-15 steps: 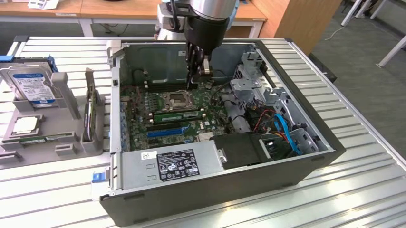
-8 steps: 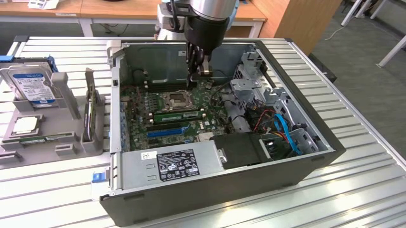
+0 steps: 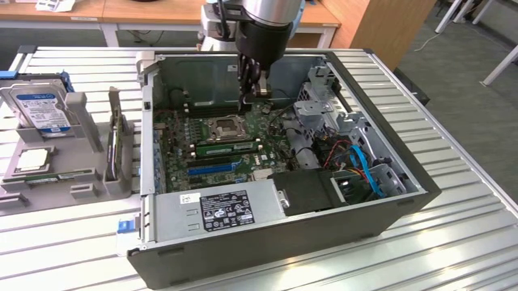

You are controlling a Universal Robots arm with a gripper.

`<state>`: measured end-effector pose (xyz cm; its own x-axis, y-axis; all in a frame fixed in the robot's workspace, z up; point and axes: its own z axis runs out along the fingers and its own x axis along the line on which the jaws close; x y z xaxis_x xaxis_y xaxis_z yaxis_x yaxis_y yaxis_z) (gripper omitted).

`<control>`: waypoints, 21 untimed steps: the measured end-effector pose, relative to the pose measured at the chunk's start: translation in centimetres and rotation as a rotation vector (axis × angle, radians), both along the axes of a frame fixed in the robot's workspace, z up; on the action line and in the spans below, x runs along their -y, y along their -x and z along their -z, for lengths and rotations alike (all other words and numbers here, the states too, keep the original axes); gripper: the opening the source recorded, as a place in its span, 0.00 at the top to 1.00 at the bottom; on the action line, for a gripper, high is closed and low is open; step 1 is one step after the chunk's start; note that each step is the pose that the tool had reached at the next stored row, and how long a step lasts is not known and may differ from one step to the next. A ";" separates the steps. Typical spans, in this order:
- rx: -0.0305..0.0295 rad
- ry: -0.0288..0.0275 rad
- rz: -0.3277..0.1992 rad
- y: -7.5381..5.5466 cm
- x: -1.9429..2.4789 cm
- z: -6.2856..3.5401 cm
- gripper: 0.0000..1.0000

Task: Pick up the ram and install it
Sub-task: 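Press down the ram until it locks into place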

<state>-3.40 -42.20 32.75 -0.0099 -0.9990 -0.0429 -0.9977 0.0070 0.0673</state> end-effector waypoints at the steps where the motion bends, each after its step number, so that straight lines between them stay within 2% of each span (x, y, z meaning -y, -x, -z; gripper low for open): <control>1: 0.0000 0.0000 0.000 0.0 0.00 0.00 0.90; 7: 0.0000 0.0001 0.000 -0.8 0.00 -0.01 0.90; 21: 0.0000 0.0000 0.000 -3.4 -0.01 0.00 0.90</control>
